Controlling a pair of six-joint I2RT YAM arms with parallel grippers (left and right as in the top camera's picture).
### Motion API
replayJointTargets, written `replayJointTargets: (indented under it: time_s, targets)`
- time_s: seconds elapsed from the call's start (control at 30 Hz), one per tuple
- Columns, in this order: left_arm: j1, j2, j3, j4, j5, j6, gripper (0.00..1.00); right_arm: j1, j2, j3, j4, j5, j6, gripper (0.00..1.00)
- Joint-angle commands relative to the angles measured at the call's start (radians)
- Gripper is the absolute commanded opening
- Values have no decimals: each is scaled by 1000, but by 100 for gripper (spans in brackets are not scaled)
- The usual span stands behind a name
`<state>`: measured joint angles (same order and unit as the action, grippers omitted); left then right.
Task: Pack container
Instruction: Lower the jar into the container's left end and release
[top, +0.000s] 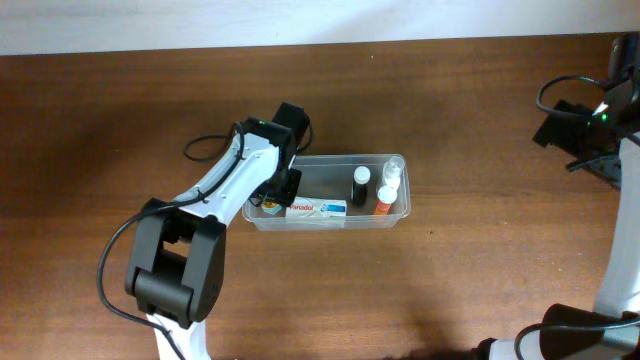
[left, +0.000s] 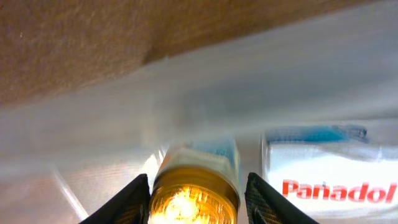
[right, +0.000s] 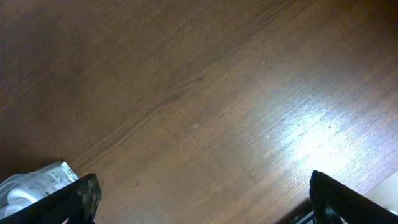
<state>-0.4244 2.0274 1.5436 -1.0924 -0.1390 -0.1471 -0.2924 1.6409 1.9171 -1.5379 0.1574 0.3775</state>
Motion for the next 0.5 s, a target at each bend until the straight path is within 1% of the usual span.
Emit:
replayJointTargets:
  time_s: [0.0,0.1,0.17,0.27,0.3,0.33,0.37,0.47]
  targets:
    - [2,-3,118,-57,-8,-6,51,-3,-11,15,1,15,-3,98]
    - [2,-18,228,-137,-8,-6,58,-3,-11,15,1,15,-3,98]
    - [2,-30,308,-202,-8,-6,66,-3,-11,15,1,15,-3,98]
    - [1,-61,418,-312,-9,-6,69,-3,-11,15,2,15,-3,98]
    - [1,-77,450,-348,-9,-6,76,-3,-11,15,1,15,-3,99]
    - [1,-93,470,-373,-8,-6,91,-3,-11,15,2,15,-3,98]
    - [1,-115,489,-402,-8,-6,99,-3,-11,15,1,15,-3,98]
    - [1,-192,502,-475,-7,-22,99,-3,-11,15,1,15,-3,98]
